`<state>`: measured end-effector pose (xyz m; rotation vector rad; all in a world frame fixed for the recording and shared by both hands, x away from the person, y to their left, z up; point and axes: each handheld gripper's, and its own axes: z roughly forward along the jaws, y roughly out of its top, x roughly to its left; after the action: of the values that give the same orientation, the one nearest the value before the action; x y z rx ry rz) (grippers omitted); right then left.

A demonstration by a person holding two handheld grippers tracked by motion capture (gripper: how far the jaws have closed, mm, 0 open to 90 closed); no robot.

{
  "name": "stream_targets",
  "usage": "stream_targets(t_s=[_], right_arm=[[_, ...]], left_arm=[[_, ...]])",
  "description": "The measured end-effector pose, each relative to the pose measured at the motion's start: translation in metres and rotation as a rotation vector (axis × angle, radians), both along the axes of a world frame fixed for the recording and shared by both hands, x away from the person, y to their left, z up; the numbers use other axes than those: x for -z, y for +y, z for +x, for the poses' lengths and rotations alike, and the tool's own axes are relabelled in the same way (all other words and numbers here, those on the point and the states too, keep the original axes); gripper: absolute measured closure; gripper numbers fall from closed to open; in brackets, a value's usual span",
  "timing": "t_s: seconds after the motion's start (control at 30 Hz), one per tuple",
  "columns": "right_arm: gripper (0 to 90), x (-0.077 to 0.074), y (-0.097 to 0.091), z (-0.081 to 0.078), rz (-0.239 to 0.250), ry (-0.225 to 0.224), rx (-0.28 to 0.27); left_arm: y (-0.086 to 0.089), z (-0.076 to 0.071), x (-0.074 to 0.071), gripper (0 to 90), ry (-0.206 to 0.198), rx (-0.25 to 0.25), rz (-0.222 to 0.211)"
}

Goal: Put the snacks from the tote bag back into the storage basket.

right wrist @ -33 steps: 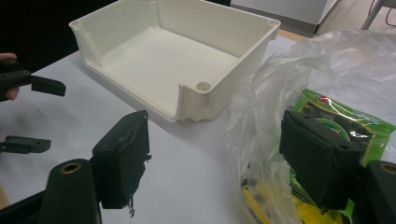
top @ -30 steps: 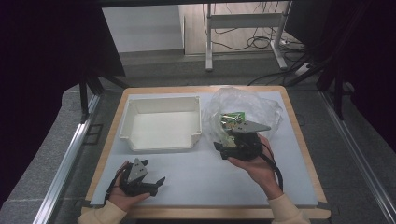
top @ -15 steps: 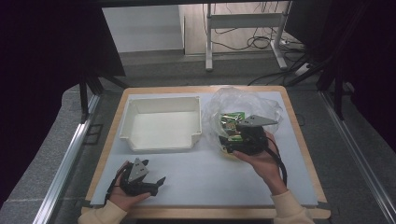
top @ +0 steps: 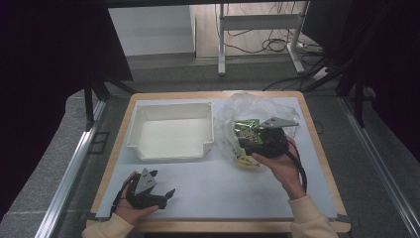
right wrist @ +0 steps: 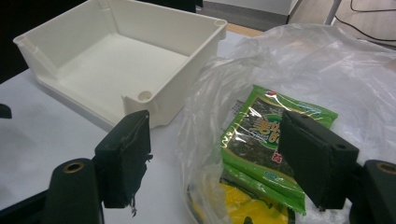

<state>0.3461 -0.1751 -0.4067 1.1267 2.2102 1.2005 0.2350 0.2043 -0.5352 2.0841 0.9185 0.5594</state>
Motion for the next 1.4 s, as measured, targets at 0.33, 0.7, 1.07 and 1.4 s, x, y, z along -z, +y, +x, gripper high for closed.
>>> stream_targets(t_s=[0.33, 0.7, 1.07, 1.4], right_arm=[[27.4, -0.001, -0.016, 0.023, 0.015, 0.027, 0.046], [26.9, 0.001, -0.030, 0.046, 0.007, 0.082, 0.111], [26.8, 0.010, -0.025, 0.073, -0.009, 0.153, 0.144], [28.7, 0.016, -0.023, 0.088, -0.021, 0.187, 0.173]], left_arm=[[0.002, 0.000, 0.000, 11.0, 0.001, 0.007, -0.019], [0.001, 0.001, 0.001, 11.0, 0.005, 0.009, -0.003], [0.001, 0.000, 0.001, 11.1, 0.008, 0.010, -0.008], [0.002, 0.001, 0.001, 11.0, 0.014, 0.010, -0.007]])
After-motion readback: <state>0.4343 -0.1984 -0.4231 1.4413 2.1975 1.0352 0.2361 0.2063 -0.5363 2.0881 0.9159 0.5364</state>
